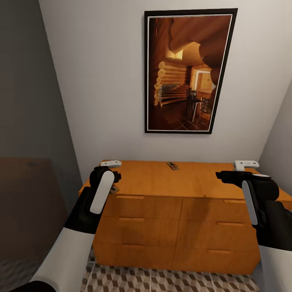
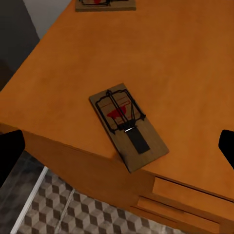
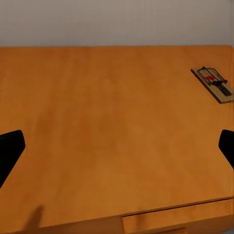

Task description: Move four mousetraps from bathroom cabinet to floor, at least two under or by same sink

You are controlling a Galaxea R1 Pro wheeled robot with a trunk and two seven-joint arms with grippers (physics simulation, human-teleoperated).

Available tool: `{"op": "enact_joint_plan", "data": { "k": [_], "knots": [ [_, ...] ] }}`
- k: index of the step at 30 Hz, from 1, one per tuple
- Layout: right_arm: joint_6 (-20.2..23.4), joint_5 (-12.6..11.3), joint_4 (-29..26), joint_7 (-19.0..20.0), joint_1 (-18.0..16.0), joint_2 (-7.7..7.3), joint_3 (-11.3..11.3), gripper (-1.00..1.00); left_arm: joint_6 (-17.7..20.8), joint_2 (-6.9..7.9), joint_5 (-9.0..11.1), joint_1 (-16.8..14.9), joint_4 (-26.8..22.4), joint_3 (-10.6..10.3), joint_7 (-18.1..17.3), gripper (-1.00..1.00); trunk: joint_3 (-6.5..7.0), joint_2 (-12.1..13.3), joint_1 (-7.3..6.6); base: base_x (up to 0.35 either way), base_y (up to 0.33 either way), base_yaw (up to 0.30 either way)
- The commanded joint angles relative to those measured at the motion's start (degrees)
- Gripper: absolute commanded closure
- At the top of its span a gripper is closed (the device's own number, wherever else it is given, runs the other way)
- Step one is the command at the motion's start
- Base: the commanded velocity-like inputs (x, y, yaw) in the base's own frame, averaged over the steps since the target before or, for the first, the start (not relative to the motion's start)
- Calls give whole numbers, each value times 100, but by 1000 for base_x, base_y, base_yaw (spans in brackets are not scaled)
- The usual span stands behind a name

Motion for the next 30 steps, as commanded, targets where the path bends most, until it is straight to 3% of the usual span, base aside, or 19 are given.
{"op": "enact_joint_plan", "data": {
  "k": [1,12,25,27,30],
  "knots": [
    [26,7,-6,11,-5,-10,-9,-100,17,0,54,-5,-4,-5,60,-100,-7,-4,0,0,0,10],
    [26,5,-9,12,-11,-332,-231,-100,10,0,58,-5,-4,-9,56,-100,-7,-4,0,0,0,3],
    [26,7,-7,-4,-11,-439,-311,-100,9,0,66,-7,-4,-9,45,-100,-7,-4,0,0,0,0],
    [26,9,-5,-21,-12,-529,-345,-100,10,0,66,-6,-4,-11,44,-100,-7,-4,0,0,0,0],
    [26,7,7,-30,-10,-791,-435,-100,14,0,66,-7,-4,-35,44,-100,-7,-4,0,0,0,0]
  ]
}}
